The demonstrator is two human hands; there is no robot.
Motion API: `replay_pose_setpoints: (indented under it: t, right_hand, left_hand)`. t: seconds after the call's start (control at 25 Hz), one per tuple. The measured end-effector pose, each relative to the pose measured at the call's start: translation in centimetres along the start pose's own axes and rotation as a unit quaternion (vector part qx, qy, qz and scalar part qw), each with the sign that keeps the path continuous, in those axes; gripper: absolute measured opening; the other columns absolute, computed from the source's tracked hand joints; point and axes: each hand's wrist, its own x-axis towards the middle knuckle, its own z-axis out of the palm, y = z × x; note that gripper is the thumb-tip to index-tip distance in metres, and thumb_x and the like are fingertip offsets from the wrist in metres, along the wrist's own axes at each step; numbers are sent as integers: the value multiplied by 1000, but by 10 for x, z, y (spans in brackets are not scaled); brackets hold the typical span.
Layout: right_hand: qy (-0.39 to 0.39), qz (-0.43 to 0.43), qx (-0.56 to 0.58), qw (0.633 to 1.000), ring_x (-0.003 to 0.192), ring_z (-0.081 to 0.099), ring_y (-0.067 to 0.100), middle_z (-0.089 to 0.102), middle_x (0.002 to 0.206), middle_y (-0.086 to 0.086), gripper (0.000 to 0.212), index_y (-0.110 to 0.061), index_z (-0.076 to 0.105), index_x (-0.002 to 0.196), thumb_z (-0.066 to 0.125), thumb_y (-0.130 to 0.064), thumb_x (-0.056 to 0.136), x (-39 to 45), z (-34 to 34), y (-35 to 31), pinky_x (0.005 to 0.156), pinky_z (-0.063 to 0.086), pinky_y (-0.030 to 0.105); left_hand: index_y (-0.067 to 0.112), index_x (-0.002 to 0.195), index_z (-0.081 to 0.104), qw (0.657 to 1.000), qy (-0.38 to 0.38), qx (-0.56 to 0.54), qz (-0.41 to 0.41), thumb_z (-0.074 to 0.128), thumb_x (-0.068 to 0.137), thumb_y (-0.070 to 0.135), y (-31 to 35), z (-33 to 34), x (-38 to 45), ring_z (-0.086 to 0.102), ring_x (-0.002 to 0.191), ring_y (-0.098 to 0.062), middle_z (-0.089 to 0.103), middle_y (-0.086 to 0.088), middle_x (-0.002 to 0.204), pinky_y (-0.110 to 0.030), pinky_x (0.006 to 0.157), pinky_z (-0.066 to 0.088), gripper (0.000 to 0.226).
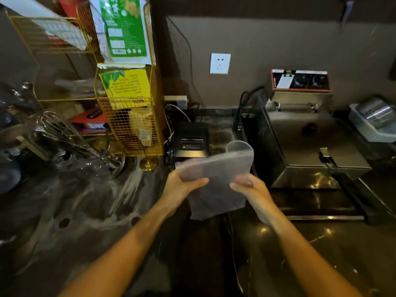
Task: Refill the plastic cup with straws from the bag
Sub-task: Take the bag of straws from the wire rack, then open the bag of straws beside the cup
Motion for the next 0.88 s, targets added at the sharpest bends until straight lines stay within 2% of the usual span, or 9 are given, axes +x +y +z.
replay_pose_setpoints:
  t: [0.08, 0.2, 0.36, 0.48, 0.56, 0.6, 0.68, 0.76, 0.88]
  right_hand:
    - [-1, 3, -29, 1000, 109, 69, 14, 75, 110, -1, 22, -22, 72, 107, 78, -12, 89, 3, 1, 11, 87, 52, 29]
    - [0, -18, -80, 997, 111, 68, 11, 74, 112, -4, 18, -22, 73, 111, 72, -14, 94, 9, -1, 19, 96, 53, 34]
    - [-3, -26, -110, 994, 110, 68, 11, 72, 112, -6, 19, -23, 69, 115, 70, -16, 97, 16, 2, 5, 94, 54, 31]
    - [102, -45, -181, 977, 103, 62, 12, 61, 113, -5, 30, -23, 55, 115, 75, -19, 93, 14, 8, -7, 82, 53, 24]
    - [182, -86, -204, 958, 97, 59, 12, 56, 111, -4, 30, -20, 54, 111, 77, -21, 92, 6, 9, -16, 80, 51, 22]
    - [177, -98, -190, 961, 93, 61, 12, 59, 106, -3, 21, -18, 58, 106, 75, -22, 94, -1, 11, -22, 79, 51, 24]
    - [57, -89, -116, 988, 84, 67, 14, 67, 92, 2, 7, -16, 66, 99, 66, -23, 100, -15, 17, -34, 76, 54, 27]
    - [-68, -80, -62, 993, 80, 71, 16, 72, 87, 5, 15, -13, 72, 97, 61, -22, 102, -28, 25, -44, 76, 59, 30]
    - [-97, -95, -52, 989, 84, 74, 16, 76, 88, 4, 17, -13, 75, 100, 60, -21, 103, -31, 31, -49, 81, 62, 33]
  left_hand:
    - [19, 129, 67, 1000, -3, 15, 1, 83, 83, 14, 2, -10, -2, 73, 108, -9, 75, 2, 118, -25, 88, 61, 49]
    - [12, 121, 72, 999, -5, 51, 19, 74, 92, 19, 15, -19, -2, 75, 105, -18, 77, -5, 111, -30, 89, 62, 30]
    - [9, 109, 79, 991, -23, 123, 37, 66, 99, 18, 36, -19, -1, 77, 94, -9, 80, -1, 101, -25, 87, 62, 19]
    - [6, 104, 80, 989, -23, 140, 33, 64, 99, 12, 44, -18, 2, 79, 92, -14, 82, -4, 98, -31, 86, 64, 17]
    - [4, 103, 79, 994, -12, 107, 11, 61, 101, 9, 47, -14, 1, 80, 90, -19, 81, -9, 96, -33, 81, 66, 19]
    - [3, 103, 79, 997, -12, 80, -4, 60, 102, 9, 48, -12, 0, 80, 89, -21, 81, -11, 95, -32, 78, 66, 20]
    - [5, 102, 79, 999, -18, 23, -33, 60, 102, 9, 47, -6, -3, 80, 86, -22, 82, -12, 93, -30, 74, 66, 20]
    - [9, 101, 80, 998, -29, -8, -46, 62, 100, 11, 44, -2, -6, 79, 87, -23, 82, -12, 94, -31, 77, 66, 18]
    - [13, 103, 82, 996, -64, 39, -38, 67, 97, 14, 43, 0, -9, 79, 91, -22, 83, -6, 94, -31, 83, 63, 17]
